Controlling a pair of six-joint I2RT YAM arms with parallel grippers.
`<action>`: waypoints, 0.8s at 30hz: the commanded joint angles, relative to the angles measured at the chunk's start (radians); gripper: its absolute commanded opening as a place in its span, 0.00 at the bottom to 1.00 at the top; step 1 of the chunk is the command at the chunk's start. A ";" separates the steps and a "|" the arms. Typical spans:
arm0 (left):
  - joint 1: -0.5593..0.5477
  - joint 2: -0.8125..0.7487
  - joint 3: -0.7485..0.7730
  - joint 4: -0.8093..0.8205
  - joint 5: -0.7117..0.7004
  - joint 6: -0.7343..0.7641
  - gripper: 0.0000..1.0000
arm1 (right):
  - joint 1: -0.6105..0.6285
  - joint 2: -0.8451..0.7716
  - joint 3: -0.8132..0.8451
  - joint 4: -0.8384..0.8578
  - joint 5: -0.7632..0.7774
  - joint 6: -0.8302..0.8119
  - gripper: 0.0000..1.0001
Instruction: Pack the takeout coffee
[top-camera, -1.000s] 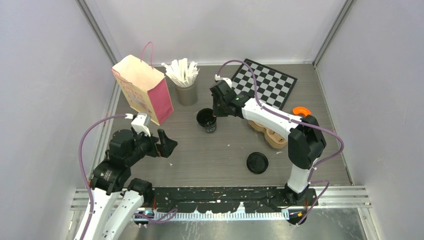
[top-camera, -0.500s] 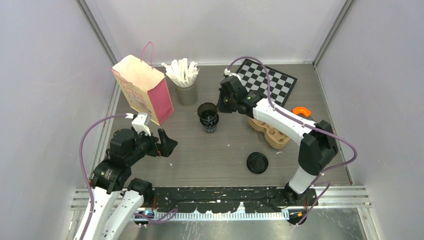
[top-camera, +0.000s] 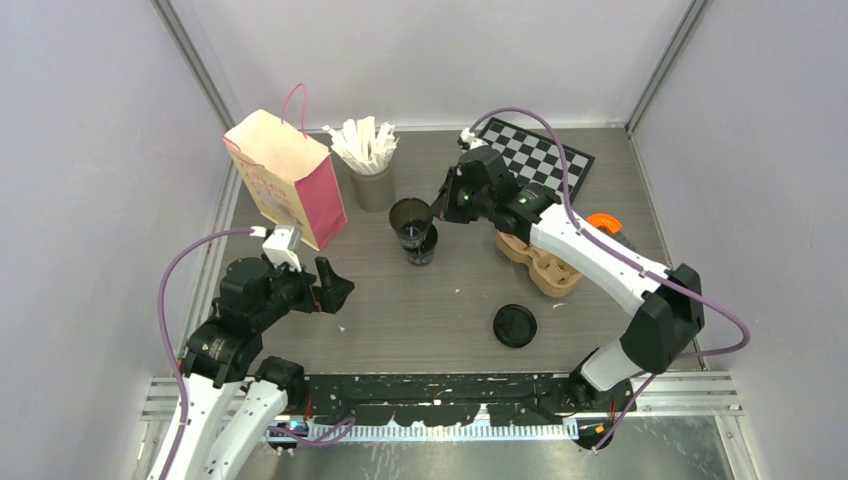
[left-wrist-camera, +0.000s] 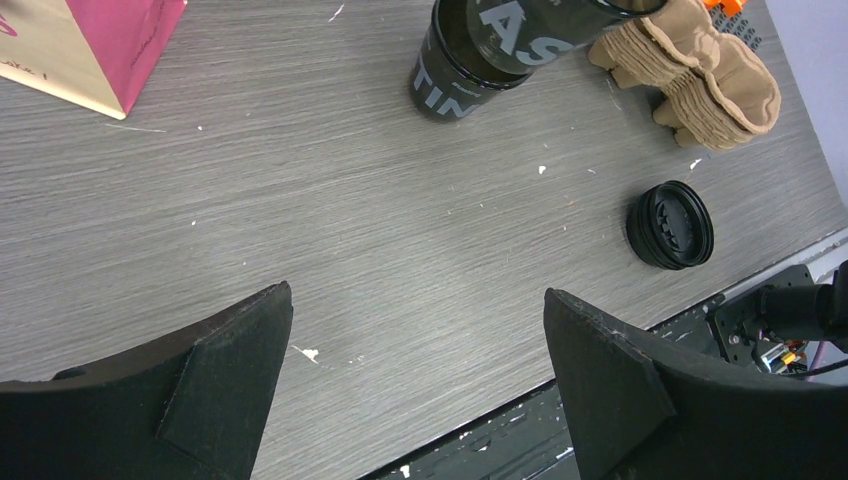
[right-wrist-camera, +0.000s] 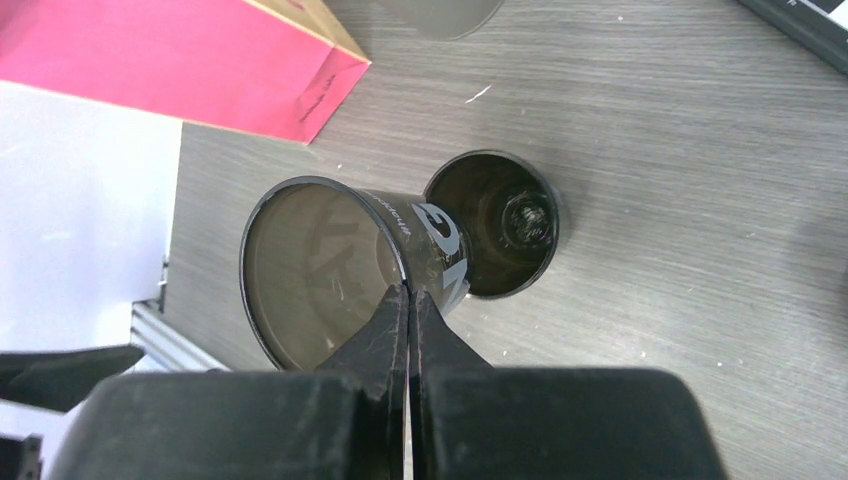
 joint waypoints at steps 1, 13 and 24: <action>0.004 -0.006 -0.001 0.029 -0.010 -0.005 0.98 | 0.012 -0.098 -0.039 0.030 -0.082 0.027 0.00; 0.004 -0.008 -0.001 0.028 -0.014 -0.007 0.98 | 0.234 -0.242 -0.288 0.003 -0.006 0.008 0.00; 0.004 0.014 -0.001 0.025 -0.017 -0.009 0.98 | 0.282 -0.271 -0.527 0.168 0.046 0.022 0.00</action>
